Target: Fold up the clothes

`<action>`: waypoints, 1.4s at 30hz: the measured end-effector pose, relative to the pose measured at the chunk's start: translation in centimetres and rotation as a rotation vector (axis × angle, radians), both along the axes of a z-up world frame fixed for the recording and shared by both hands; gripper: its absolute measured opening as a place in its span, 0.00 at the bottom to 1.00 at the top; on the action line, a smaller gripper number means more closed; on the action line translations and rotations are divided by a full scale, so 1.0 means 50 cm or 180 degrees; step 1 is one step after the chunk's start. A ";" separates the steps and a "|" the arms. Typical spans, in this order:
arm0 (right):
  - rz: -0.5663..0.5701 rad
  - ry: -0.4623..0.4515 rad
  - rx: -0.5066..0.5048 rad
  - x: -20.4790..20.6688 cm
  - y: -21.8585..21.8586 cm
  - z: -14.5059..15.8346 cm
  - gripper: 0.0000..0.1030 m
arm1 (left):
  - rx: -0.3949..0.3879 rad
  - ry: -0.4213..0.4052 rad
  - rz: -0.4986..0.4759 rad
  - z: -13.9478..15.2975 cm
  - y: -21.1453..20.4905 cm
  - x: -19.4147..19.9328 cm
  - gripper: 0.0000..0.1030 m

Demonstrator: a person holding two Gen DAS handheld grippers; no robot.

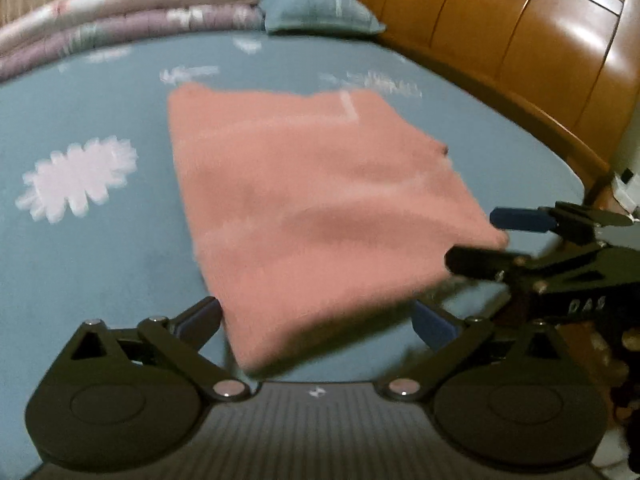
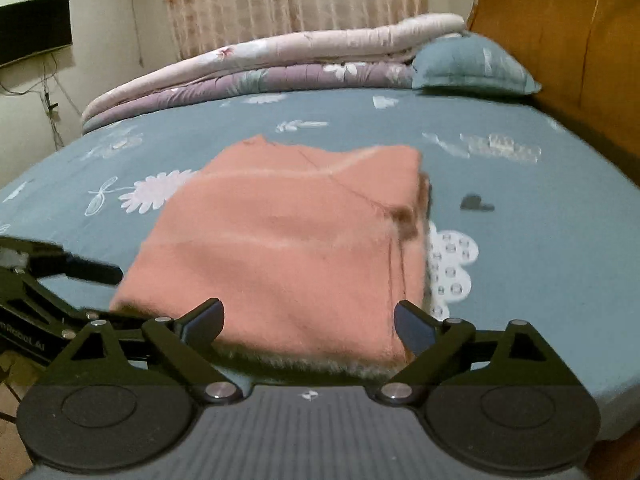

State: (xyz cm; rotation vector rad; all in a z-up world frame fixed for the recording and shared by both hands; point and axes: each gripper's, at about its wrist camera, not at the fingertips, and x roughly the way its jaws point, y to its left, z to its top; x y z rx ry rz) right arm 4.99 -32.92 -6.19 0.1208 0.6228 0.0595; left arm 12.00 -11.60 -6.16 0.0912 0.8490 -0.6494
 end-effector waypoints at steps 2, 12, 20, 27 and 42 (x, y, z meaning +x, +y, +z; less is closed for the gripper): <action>0.0014 -0.0008 0.0128 -0.007 -0.019 0.004 0.94 | -0.0156 -0.0079 -0.0007 0.018 0.020 0.005 0.98; 0.0056 0.0313 0.1369 0.122 -0.217 0.014 1.00 | -0.0836 0.0450 0.0268 0.030 0.087 0.196 0.98; 0.0053 0.0830 0.2184 0.236 -0.271 -0.069 1.00 | -0.1295 0.1306 0.0312 -0.048 0.090 0.309 0.98; 0.0015 0.0900 0.2413 0.335 -0.283 -0.079 1.00 | -0.1407 0.1589 0.0237 -0.066 0.045 0.408 0.98; -0.0099 0.1026 0.2696 0.289 -0.257 -0.082 1.00 | -0.1583 0.2099 0.0163 -0.093 0.050 0.424 0.99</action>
